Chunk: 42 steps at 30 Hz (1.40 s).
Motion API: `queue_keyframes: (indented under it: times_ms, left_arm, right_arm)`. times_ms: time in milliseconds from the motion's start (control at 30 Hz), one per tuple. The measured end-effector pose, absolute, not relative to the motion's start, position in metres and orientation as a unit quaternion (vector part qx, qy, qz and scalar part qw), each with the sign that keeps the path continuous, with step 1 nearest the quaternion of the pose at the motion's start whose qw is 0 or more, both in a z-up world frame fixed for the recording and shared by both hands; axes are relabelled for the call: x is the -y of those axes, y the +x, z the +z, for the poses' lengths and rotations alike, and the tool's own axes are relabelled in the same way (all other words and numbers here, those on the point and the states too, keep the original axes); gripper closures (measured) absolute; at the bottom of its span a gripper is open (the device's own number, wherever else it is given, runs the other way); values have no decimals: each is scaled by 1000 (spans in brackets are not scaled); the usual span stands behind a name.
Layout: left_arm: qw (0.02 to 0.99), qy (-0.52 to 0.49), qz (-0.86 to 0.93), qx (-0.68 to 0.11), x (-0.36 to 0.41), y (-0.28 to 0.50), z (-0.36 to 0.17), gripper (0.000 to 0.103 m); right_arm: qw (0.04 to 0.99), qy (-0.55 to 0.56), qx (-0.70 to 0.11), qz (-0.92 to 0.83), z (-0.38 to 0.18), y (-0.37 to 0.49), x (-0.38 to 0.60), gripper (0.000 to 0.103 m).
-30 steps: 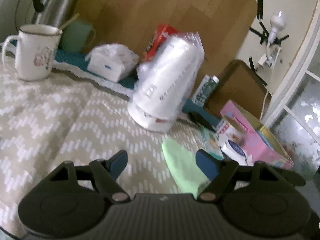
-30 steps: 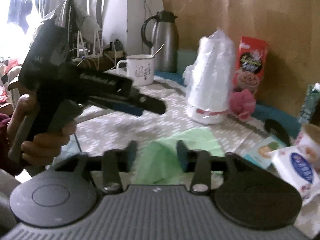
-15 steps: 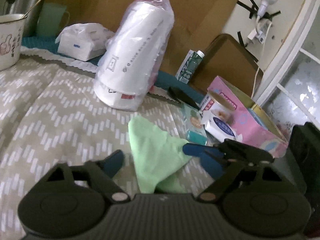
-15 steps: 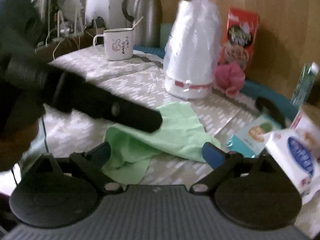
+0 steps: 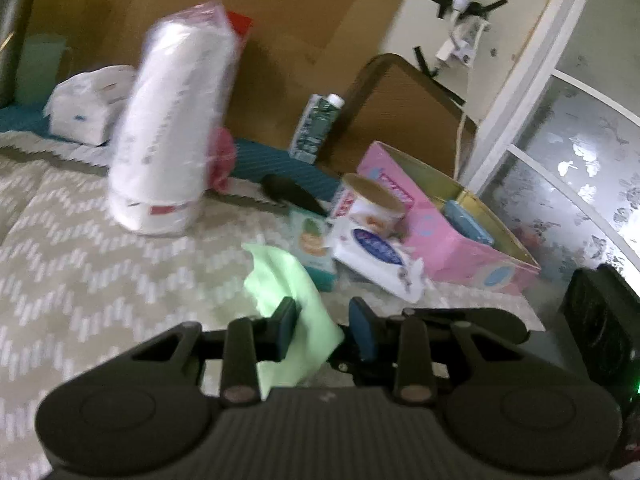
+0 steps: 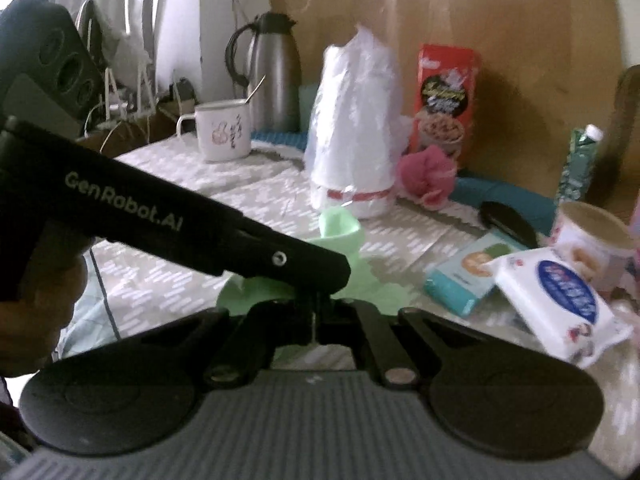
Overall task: Organize soft objects
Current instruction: 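Carry the green cloth into the pink tin and open the right gripper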
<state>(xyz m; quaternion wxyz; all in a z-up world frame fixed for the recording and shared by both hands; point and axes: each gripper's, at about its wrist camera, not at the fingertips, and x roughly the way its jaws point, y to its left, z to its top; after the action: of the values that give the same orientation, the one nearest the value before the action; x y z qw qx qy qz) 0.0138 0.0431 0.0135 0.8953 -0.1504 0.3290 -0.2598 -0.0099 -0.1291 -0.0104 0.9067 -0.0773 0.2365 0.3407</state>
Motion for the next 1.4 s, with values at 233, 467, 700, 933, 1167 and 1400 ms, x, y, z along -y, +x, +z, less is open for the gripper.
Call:
queue_keyframes:
  times_ms: [233, 467, 700, 933, 1167, 1400]
  left_arm:
    - [899, -101, -296, -307, 13, 25, 41, 73]
    - [897, -53, -352, -261, 97, 48, 80, 73]
    - [882, -38, -398, -250, 183, 81, 93, 73]
    - [882, -23, -371, -289, 232, 117, 71, 57]
    - [886, -31, -343, -312, 212, 117, 53, 27]
    - [901, -54, -331, -277, 134, 75, 55, 21]
  right_arm:
    - [937, -49, -197, 286, 1, -16, 167, 99]
    - [972, -26, -129, 194, 28, -13, 228, 99]
    - [991, -8, -98, 90, 44, 5, 296, 99]
    - [992, -25, -120, -11, 36, 42, 340, 99]
    - [979, -53, -190, -46, 14, 63, 346, 49]
    - [989, -64, -129, -29, 12, 8, 322, 41]
